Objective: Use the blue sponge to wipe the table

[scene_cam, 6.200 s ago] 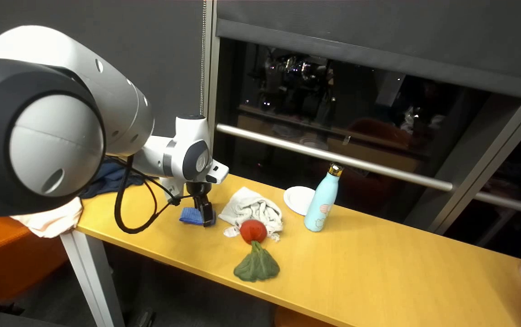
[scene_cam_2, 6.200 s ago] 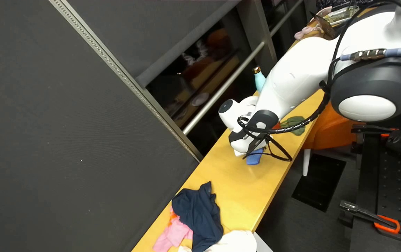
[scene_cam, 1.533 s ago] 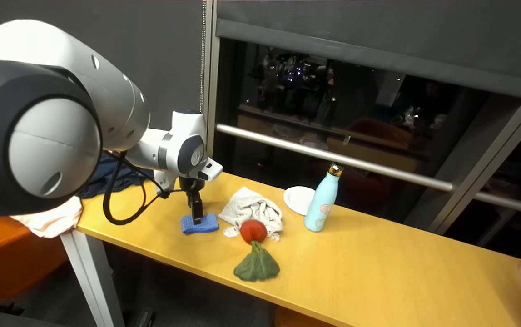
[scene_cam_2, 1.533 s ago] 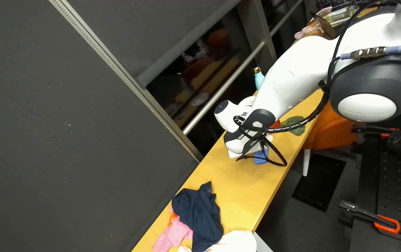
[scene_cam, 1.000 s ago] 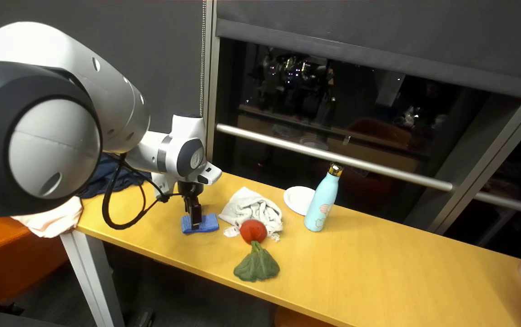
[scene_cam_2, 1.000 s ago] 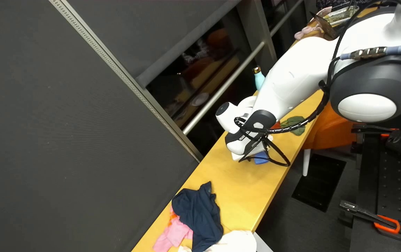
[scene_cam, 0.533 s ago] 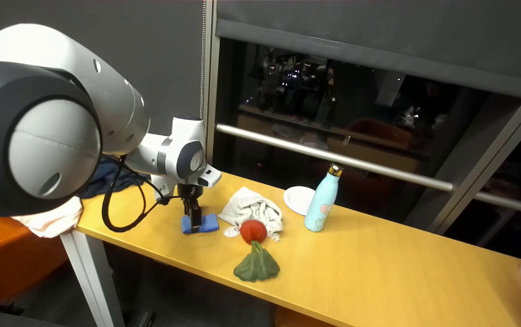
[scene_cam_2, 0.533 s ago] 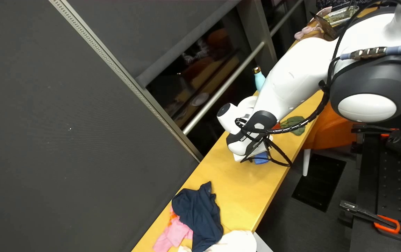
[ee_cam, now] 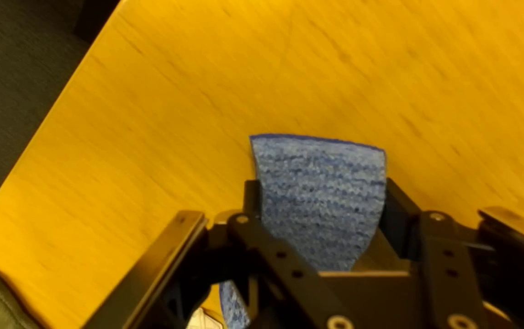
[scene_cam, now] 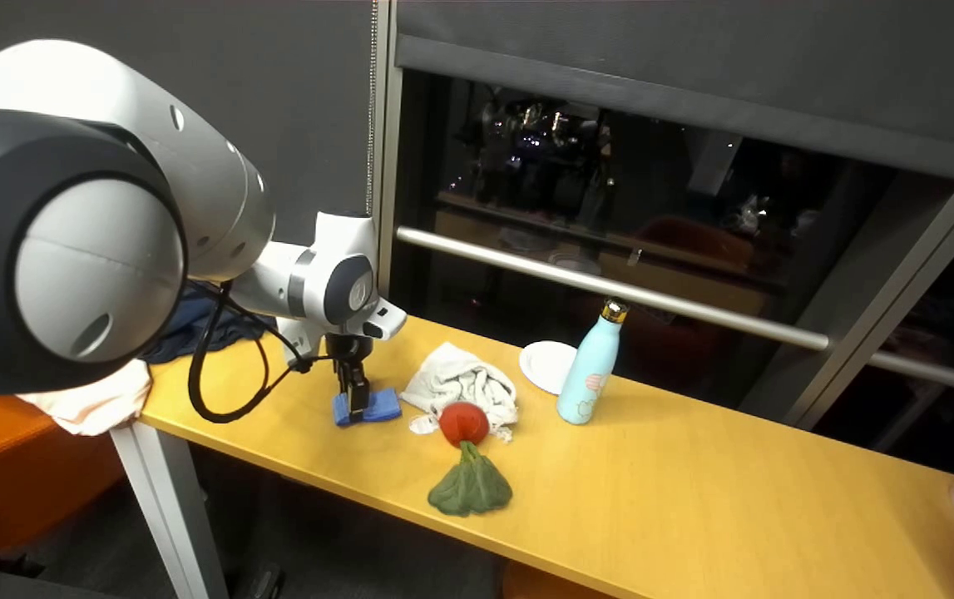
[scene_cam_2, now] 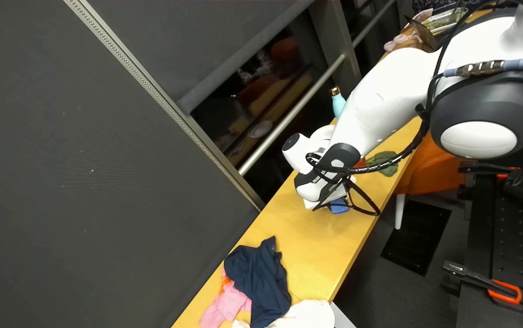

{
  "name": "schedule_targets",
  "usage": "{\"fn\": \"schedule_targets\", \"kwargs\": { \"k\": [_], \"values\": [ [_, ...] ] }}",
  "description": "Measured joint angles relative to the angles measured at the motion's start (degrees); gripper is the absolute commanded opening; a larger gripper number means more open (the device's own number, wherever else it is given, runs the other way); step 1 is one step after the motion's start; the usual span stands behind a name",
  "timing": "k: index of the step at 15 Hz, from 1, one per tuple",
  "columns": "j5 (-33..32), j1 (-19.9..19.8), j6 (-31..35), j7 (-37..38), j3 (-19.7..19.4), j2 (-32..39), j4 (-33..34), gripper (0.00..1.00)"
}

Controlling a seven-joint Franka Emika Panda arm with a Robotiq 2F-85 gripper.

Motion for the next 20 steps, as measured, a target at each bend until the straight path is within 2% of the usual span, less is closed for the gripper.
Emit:
{"fn": "schedule_targets", "kwargs": {
  "k": [5, 8, 11, 14, 20],
  "values": [
    [0.0, 0.0, -0.3, -0.9, 0.0, 0.0, 0.7, 0.27],
    [0.0, 0.0, -1.2, -1.2, -0.1, -0.1, 1.4, 0.17],
    [0.0, 0.0, -1.6, -1.2, -0.2, -0.1, 1.6, 0.14],
    [0.0, 0.0, -1.8, -1.5, -0.4, -0.4, 1.6, 0.02],
    [0.0, -0.7, -1.5, -1.9, -0.6, -0.5, 1.6, 0.04]
  ]
}}
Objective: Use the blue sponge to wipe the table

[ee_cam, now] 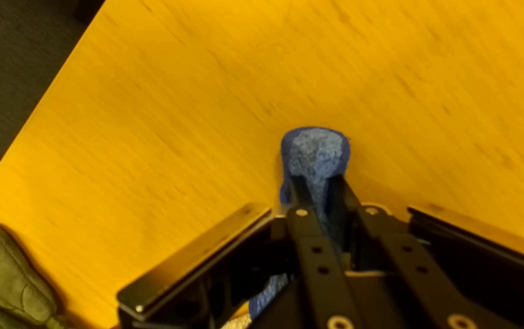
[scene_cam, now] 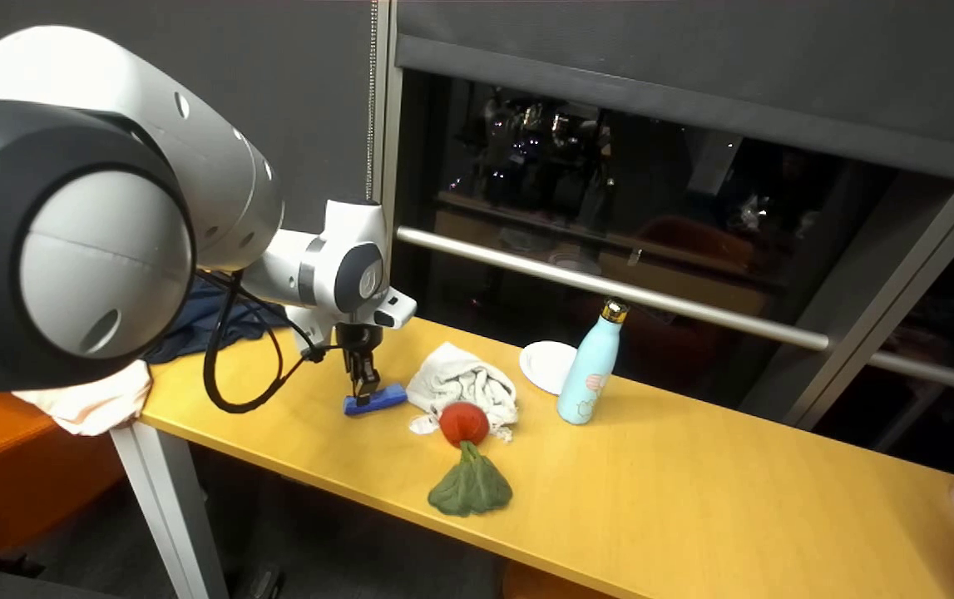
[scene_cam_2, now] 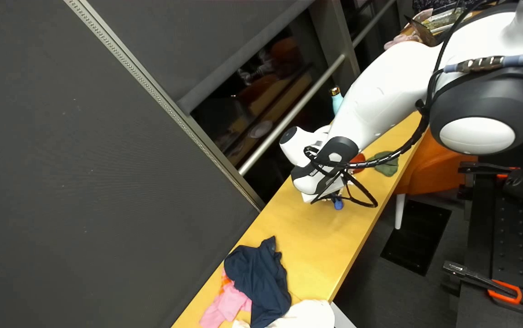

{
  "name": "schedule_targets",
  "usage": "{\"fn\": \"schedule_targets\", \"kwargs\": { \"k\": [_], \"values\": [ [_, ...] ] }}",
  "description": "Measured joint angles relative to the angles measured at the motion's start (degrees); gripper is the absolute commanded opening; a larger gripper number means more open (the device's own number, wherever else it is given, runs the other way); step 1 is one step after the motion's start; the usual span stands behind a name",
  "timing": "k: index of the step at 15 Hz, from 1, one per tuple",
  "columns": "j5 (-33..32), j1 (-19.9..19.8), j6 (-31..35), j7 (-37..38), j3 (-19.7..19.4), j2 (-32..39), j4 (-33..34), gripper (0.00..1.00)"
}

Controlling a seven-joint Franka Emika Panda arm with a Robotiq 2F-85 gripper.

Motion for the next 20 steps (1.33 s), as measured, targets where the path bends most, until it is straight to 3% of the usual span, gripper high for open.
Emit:
{"fn": "schedule_targets", "kwargs": {
  "k": [5, 14, 20],
  "values": [
    [0.0, 0.4, 0.0, -2.7, 0.0, -0.1, -0.2, 0.04],
    [-0.7, 5.7, -0.8, -11.9, 0.1, 0.7, 1.4, 0.04],
    [-1.1, 3.8, 3.1, -14.9, -1.4, 0.7, 0.5, 0.04]
  ]
}}
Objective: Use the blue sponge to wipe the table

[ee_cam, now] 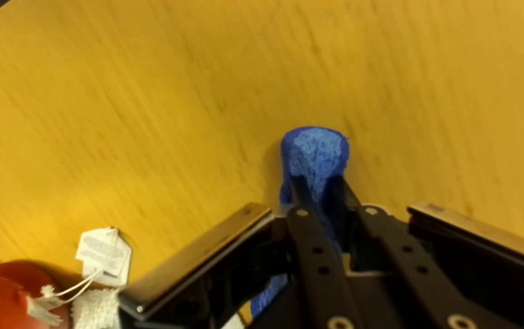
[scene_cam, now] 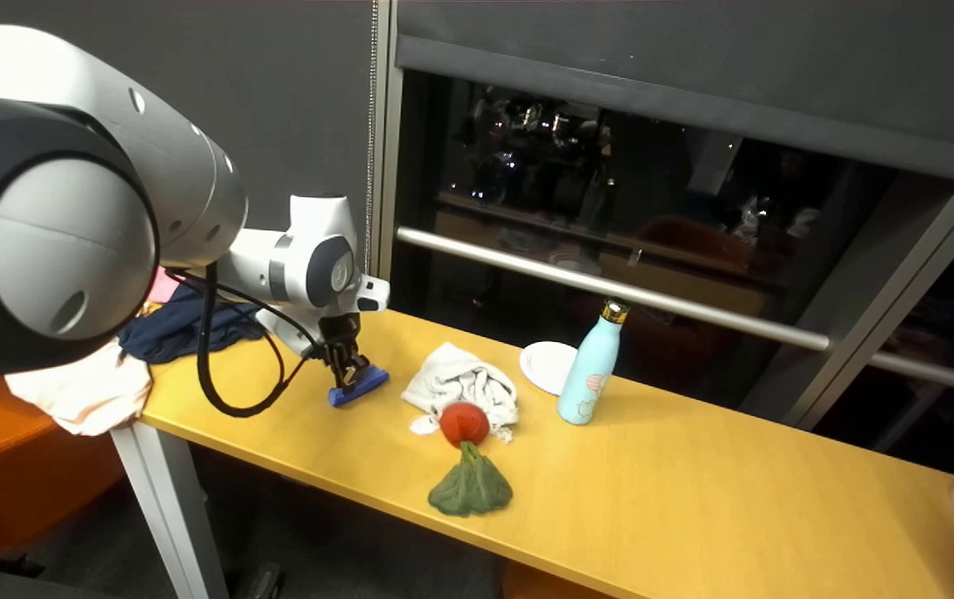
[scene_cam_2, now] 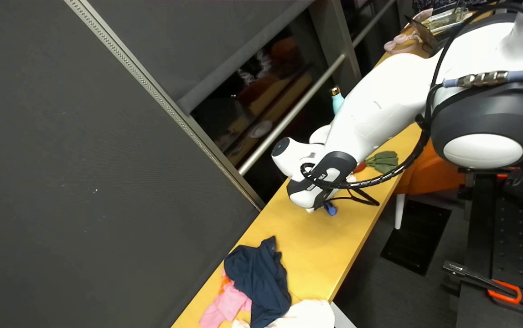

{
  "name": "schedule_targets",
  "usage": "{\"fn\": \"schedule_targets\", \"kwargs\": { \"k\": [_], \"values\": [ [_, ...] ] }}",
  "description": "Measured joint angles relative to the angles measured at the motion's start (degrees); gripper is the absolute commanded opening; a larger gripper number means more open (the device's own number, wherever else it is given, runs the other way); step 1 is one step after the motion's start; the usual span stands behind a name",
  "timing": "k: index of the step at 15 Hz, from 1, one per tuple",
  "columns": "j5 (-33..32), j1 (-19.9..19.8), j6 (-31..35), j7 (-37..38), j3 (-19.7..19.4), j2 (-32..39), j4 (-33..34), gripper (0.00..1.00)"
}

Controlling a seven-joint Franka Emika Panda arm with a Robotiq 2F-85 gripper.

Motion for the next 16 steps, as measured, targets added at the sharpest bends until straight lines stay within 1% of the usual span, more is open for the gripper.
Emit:
{"fn": "schedule_targets", "kwargs": {
  "k": [2, 4, 6, 8, 10, 12, 14, 16],
  "values": [
    [0.0, -1.9, 0.5, -0.5, -1.0, 0.0, -0.2, 0.04],
    [0.0, -4.4, 0.8, -2.7, -1.0, 0.0, -0.4, 0.04],
    [0.2, -6.6, 0.8, -6.2, 0.1, -0.1, -0.4, 0.04],
    [0.5, -7.8, 0.7, -9.8, 2.3, -0.1, -0.1, 0.04],
    [0.8, -8.0, 1.0, -13.8, 5.2, -0.1, 0.0, 0.04],
    [0.8, -7.4, 1.3, -17.6, 8.7, -0.2, 0.0, 0.04],
    [0.9, -5.9, 1.2, -20.2, 11.3, -0.1, -0.1, 0.04],
    [1.2, -3.5, 1.2, -21.8, 12.4, -0.1, -0.2, 0.04]
  ]
}}
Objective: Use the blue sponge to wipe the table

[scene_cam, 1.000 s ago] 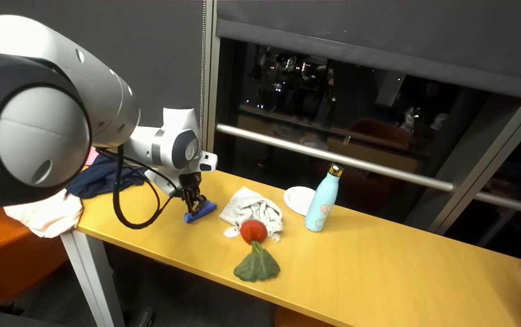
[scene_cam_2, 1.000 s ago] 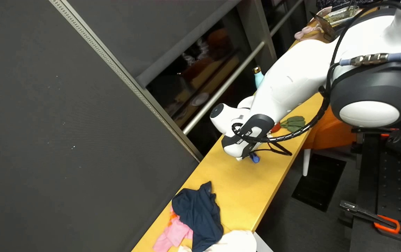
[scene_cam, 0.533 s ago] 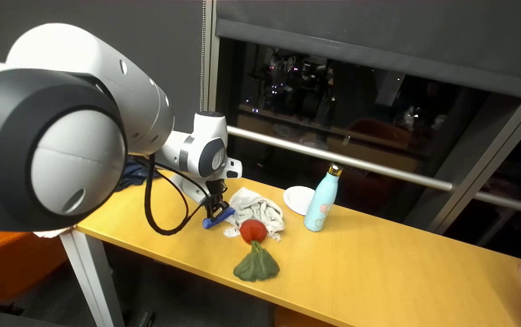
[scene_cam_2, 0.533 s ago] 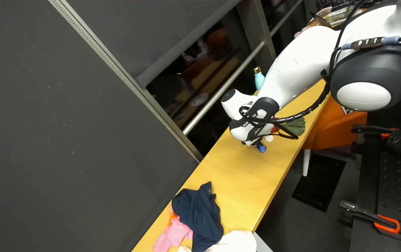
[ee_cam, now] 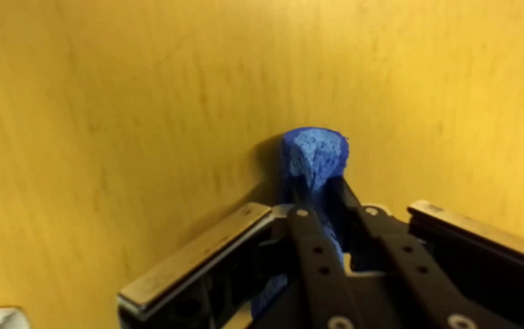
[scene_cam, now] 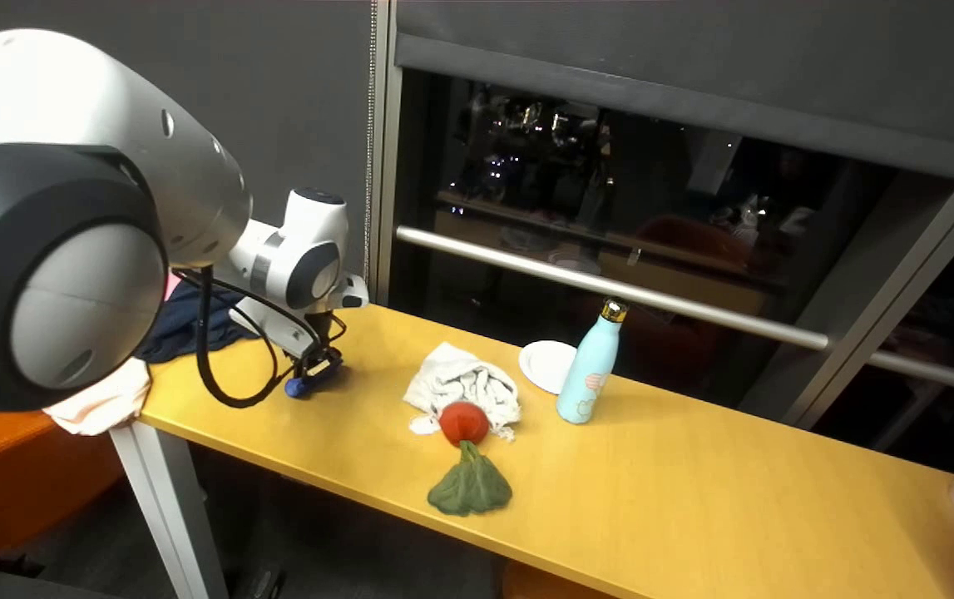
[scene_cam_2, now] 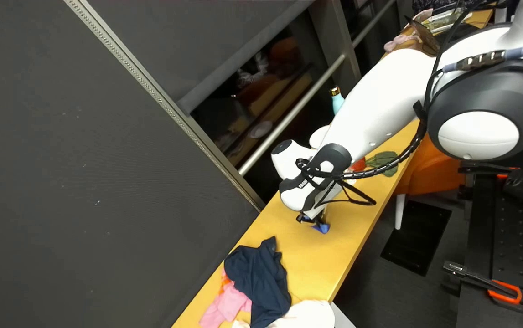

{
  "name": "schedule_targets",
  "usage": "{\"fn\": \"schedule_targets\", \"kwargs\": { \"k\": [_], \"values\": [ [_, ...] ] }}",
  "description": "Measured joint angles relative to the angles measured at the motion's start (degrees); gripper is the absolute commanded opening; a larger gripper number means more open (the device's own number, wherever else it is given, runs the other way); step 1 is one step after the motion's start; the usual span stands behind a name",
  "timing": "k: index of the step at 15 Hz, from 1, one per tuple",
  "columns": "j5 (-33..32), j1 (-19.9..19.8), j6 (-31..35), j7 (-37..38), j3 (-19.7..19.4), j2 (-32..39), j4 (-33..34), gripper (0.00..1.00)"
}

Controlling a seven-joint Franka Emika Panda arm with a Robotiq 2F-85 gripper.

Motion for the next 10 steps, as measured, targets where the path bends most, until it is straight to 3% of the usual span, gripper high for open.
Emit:
{"fn": "schedule_targets", "kwargs": {
  "k": [6, 10],
  "values": [
    [0.8, 6.3, -0.3, -2.2, 2.1, 0.0, -0.2, 0.04],
    [1.0, 7.0, -2.5, -1.9, 0.9, -0.2, -0.2, 0.04]
  ]
}}
